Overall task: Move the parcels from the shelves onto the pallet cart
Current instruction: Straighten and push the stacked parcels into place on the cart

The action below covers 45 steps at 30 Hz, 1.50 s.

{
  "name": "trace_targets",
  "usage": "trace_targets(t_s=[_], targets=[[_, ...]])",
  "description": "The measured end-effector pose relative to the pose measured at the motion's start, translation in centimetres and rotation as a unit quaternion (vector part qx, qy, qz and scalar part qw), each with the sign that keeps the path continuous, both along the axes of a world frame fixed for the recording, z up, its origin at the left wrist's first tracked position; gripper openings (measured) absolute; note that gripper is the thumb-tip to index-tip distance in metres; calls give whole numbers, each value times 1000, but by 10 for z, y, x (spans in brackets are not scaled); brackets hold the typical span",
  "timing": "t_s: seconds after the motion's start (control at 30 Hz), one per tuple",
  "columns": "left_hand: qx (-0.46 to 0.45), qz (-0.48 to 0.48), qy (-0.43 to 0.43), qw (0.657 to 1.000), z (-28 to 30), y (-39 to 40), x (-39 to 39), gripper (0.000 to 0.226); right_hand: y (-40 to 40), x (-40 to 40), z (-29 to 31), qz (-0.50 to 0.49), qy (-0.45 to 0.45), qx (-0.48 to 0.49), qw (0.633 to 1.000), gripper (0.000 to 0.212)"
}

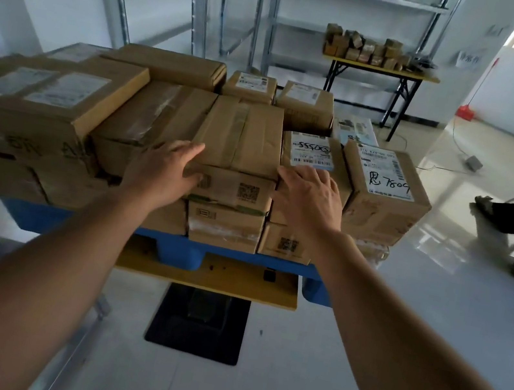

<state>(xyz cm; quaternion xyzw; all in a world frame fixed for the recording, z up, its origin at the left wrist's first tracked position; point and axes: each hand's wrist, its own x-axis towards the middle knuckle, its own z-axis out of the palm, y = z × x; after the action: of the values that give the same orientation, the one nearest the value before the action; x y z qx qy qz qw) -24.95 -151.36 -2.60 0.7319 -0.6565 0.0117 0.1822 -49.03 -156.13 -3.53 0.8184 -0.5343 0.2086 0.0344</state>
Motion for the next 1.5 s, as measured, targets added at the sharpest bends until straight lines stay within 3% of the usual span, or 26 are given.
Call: trace_targets(t_s=[0.13, 0.33, 0.57, 0.8, 0.9, 1.0, 1.23, 1.4, 1.5], targets=[[-29, -8, -26, 999, -3, -1, 3, 57, 3, 0, 0, -5, -2, -10, 1000, 50], [-9, 6, -22, 1000, 5, 6, -15, 71, 11, -12, 18, 8, -19, -21, 1000, 59], [-67, -86, -12, 994, 31, 0, -94, 71, 4, -93, 39, -66, -37, -66, 995, 71], [-31, -162, -1, 986, 28, -31, -191, 73, -14, -174, 30, -107, -73, 39, 991, 80], [-9, -159, -2, 987, 26, -45, -221, 71, -23, -191, 25, -77, -108, 103, 986, 68], [3, -148, 2, 989, 24, -54, -240, 62, -28, -200, 21, -25, -109, 104, 988, 41], [2, -77, 36, 996, 21, -53, -259, 53, -38, -208, 20, 36, -130, 98, 986, 31], [-2, -33, 51, 998, 22, -53, -272, 53, -49, -222, 15, 87, -154, 127, 976, 48], [-7, -8, 44, 999, 23, -54, -278, 50, -58, -229, 3, 107, -256, 179, 944, 59]])
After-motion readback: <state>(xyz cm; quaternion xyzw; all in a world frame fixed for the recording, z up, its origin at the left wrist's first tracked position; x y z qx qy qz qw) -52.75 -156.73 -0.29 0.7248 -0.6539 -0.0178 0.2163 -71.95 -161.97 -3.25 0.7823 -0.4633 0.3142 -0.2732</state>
